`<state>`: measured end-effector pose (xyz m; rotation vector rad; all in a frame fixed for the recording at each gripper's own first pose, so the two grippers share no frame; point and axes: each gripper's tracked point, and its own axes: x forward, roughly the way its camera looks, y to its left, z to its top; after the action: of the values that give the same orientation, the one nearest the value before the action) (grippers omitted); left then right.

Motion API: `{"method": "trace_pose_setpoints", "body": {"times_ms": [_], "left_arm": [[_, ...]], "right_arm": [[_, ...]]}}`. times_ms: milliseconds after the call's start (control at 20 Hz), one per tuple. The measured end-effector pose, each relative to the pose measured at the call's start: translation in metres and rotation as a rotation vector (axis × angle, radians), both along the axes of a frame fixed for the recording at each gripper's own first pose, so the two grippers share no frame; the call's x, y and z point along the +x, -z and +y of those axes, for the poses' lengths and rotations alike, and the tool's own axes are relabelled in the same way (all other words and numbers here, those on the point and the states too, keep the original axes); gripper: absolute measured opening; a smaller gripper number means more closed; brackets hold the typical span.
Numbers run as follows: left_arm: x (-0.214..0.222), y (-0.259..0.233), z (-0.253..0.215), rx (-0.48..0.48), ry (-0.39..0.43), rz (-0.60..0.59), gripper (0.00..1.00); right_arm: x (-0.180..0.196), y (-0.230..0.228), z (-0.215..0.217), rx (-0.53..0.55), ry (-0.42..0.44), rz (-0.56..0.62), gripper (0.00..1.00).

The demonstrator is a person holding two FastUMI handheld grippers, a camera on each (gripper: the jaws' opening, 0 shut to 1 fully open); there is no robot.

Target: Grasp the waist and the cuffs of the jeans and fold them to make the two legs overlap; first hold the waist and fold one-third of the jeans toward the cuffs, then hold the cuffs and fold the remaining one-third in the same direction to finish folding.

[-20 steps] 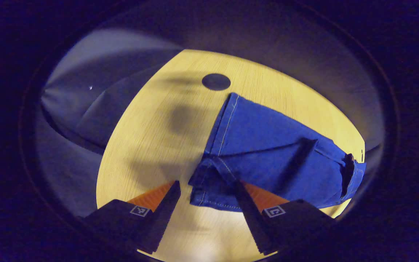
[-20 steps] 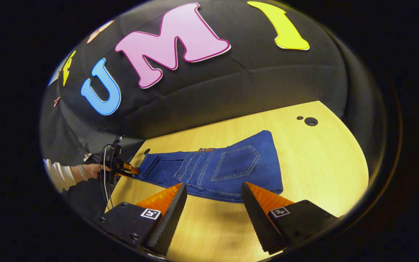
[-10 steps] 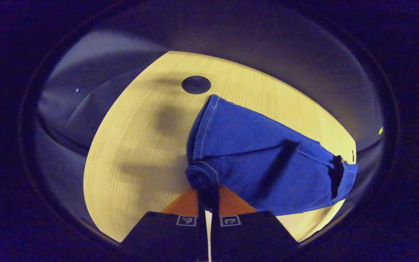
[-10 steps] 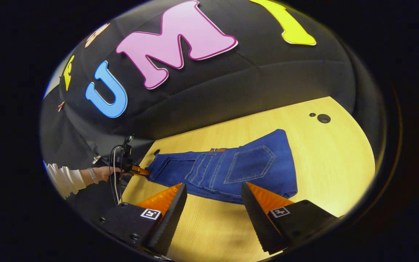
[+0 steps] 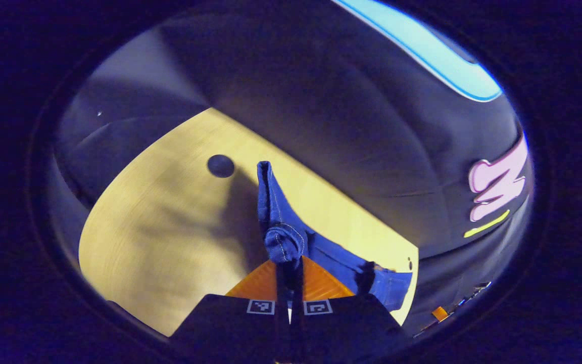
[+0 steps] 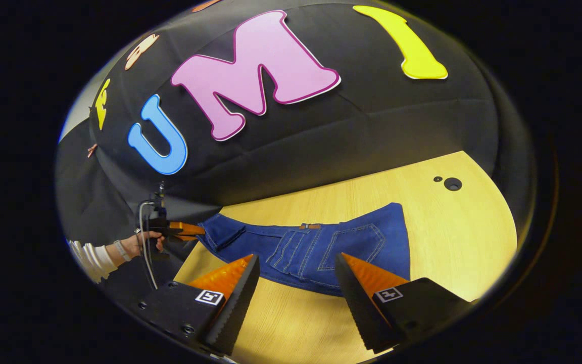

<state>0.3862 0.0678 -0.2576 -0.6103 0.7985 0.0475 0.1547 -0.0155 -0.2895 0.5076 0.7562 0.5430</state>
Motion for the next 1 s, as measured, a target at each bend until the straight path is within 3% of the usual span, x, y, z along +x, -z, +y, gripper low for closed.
{"method": "trace_pose_setpoints", "body": {"times_ms": [150, 350, 550, 750, 1000], "left_arm": [[0.003, -0.048, -0.058, 0.043, 0.129, -0.093, 0.06], [0.014, -0.096, -0.191, 0.041, 0.291, -0.201, 0.10], [0.017, -0.094, -0.337, 0.007, 0.467, -0.232, 0.06], [0.013, -0.018, -0.430, 0.079, 0.644, -0.144, 0.06], [0.009, 0.108, -0.477, 0.199, 0.692, 0.121, 0.08]], "right_arm": [[0.005, -0.022, -0.015, 0.025, 0.048, -0.034, 0.92], [0.000, -0.042, -0.049, 0.007, 0.090, -0.071, 0.92], [0.001, -0.050, -0.103, -0.050, 0.132, -0.122, 0.92], [0.001, -0.050, -0.159, -0.086, 0.183, -0.139, 0.92], [-0.014, -0.041, -0.220, -0.173, 0.222, -0.160, 0.92]]}}
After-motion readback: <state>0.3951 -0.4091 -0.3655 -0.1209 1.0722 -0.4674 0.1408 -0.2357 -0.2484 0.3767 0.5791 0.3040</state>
